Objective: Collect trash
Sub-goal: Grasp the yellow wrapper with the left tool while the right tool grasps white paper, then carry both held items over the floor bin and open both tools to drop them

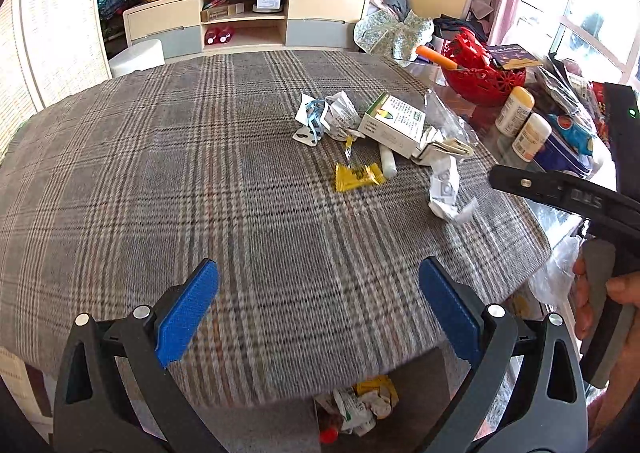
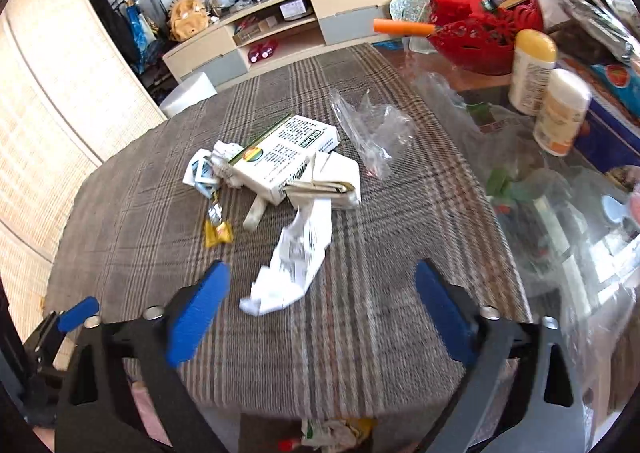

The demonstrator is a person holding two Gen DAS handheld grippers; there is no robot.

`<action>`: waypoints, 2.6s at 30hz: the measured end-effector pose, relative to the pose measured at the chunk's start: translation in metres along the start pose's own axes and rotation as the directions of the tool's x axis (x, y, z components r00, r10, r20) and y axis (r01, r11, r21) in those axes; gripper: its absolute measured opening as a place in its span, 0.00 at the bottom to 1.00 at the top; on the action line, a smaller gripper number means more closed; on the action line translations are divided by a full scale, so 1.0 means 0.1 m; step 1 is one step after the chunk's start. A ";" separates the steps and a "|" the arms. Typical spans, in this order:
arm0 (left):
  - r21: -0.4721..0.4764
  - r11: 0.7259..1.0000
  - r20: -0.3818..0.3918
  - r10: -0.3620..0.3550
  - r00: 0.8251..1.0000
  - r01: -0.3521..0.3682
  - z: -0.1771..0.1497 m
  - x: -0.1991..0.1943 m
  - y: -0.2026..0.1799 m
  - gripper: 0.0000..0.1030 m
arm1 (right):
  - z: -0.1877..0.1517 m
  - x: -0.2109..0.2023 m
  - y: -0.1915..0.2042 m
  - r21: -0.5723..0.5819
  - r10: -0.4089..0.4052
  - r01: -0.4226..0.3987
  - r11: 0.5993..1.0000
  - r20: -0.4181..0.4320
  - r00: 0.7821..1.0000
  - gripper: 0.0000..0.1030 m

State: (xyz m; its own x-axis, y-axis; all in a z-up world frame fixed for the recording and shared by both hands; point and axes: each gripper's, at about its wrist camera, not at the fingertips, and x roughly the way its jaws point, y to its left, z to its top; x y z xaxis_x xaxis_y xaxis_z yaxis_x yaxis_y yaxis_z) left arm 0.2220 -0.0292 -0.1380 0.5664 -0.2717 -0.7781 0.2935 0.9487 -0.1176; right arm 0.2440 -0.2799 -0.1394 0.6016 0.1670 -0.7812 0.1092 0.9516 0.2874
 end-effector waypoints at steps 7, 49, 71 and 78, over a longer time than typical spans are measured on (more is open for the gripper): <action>0.020 1.000 -0.030 -0.015 0.999 0.015 0.18 0.34 -0.04 0.92 | 0.16 0.64 0.03 0.009 -0.021 0.022 1.000 -0.109 0.994 0.62; 0.050 0.998 -0.111 -0.021 0.994 0.027 0.07 0.69 -0.16 0.10 | -0.50 0.10 -0.17 -0.046 0.055 -0.061 0.997 -0.125 0.991 0.14; -0.045 0.984 -0.210 -0.180 0.961 0.174 -1.72 -0.01 -0.53 0.10 | -1.92 -0.30 0.05 -0.105 0.016 -0.038 0.994 -0.204 0.979 0.14; -0.071 0.985 -0.239 -0.167 0.956 0.154 -2.10 0.21 -0.53 0.10 | -2.22 -0.04 0.01 -0.090 0.000 -0.022 0.996 -0.235 0.972 0.14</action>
State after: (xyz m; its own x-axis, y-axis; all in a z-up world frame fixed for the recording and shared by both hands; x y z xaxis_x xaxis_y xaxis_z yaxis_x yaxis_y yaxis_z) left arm 0.0563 -0.0516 -0.2777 0.3083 -0.3796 -0.8723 0.3218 0.9045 -0.2799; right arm 0.0657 -0.2221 -0.2586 0.3992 0.2231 -0.8893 0.0247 0.9670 0.2537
